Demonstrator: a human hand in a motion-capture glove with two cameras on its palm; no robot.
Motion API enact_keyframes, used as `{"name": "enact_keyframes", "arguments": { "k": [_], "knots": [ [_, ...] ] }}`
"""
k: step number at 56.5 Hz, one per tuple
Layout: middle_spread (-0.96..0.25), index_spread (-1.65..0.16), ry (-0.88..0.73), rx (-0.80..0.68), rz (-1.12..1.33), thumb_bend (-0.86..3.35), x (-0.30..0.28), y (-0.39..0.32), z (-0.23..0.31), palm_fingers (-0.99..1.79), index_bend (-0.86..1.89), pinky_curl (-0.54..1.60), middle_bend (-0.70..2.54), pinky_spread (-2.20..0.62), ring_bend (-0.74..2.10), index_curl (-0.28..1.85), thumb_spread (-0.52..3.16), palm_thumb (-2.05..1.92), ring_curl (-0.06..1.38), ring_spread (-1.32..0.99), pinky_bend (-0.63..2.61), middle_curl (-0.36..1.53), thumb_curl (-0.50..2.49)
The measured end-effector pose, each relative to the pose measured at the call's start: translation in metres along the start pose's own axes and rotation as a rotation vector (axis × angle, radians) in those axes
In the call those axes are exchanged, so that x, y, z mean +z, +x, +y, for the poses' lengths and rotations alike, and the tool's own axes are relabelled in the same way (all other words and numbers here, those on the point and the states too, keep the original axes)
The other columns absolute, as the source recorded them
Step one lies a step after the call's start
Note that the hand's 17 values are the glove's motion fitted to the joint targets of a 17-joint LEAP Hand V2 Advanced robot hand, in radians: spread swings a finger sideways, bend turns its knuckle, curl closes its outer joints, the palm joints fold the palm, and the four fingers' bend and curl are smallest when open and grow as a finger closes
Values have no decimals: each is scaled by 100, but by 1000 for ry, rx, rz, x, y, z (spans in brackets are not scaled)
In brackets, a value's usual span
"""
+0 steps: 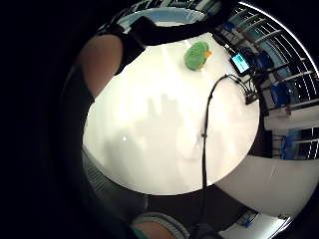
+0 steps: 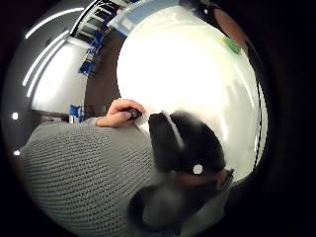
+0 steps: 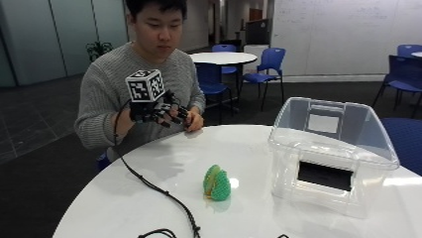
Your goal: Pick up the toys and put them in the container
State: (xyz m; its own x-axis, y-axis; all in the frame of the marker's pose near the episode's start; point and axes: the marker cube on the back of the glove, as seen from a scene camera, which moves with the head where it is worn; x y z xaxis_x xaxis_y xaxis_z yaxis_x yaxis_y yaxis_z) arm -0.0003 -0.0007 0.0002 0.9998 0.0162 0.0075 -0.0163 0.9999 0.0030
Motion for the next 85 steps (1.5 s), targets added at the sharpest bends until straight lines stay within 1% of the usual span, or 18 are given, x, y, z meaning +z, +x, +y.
{"name": "enact_keyframes", "arguments": {
  "k": [6, 11, 14, 24, 29, 37, 44, 51, 56, 61, 67, 74, 75, 85],
  "knots": [
    [-13, -23, -4, 12, -6, 2, 2, 2, -3, 23, 14, 18, 17, 1, 37, 6, 82, 0, 9, -13, 58, 6, 2],
    [-16, -28, -9, 10, -3, 1, 3, 7, -9, 19, 15, 22, 18, 1, 41, 9, 106, -1, 12, -17, 63, 9, 4],
    [-17, -29, -7, 16, 2, 1, 0, 14, -23, 18, 16, 23, 19, 1, 43, 11, 116, -1, 13, -18, 64, 11, 6],
    [-19, -33, 4, 115, 10, -1, -13, 63, -112, 15, 15, 26, 19, 1, 51, 15, 134, -1, 16, -21, 69, 17, 10],
    [-20, -34, -1, 201, -12, -1, -23, 95, -160, 13, 14, 28, 19, 1, 55, 16, 138, -1, 18, -23, 72, 19, 12],
    [-20, -34, -1, 259, -34, 0, -37, 119, -196, 10, 14, 30, 20, 0, 61, 18, 143, 0, 20, -24, 78, 23, 15],
    [-20, -35, -14, 282, 6, 0, -41, 130, -210, 9, 15, 32, 20, 0, 65, 19, 146, 0, 22, -25, 80, 26, 17],
    [-20, -35, -55, 303, 31, 0, -29, 141, -218, 7, 15, 33, 20, 0, 68, 21, 148, 1, 23, -26, 83, 28, 18],
    [-21, -35, -118, 339, 54, 0, -8, 150, -220, 7, 15, 33, 21, 0, 70, 21, 149, 2, 24, -26, 84, 30, 20],
    [-21, -35, -224, 382, 95, 1, 24, 161, -220, 9, 14, 34, 22, -1, 74, 22, 148, 5, 25, -27, 85, 31, 21],
    [-22, -35, -321, 421, 155, 2, 57, 172, -218, 16, 9, 35, 18, -5, 92, 20, 146, 10, 30, -32, 92, 31, 24],
    [-26, -36, -291, 430, 131, 4, 71, 173, -217, 31, 4, 37, 27, -16, 114, 14, 144, 17, 36, -38, 101, 35, 27],
    [-26, -37, -288, 428, 136, 5, 71, 172, -216, 39, 6, 37, 28, -19, 118, 14, 144, 20, 38, -39, 102, 35, 29],
    [-27, -37, -288, 417, 188, 7, 71, 171, -217, 45, 12, 38, 33, -28, 123, 14, 144, 29, 41, -41, 105, 39, 32]
  ]
}}
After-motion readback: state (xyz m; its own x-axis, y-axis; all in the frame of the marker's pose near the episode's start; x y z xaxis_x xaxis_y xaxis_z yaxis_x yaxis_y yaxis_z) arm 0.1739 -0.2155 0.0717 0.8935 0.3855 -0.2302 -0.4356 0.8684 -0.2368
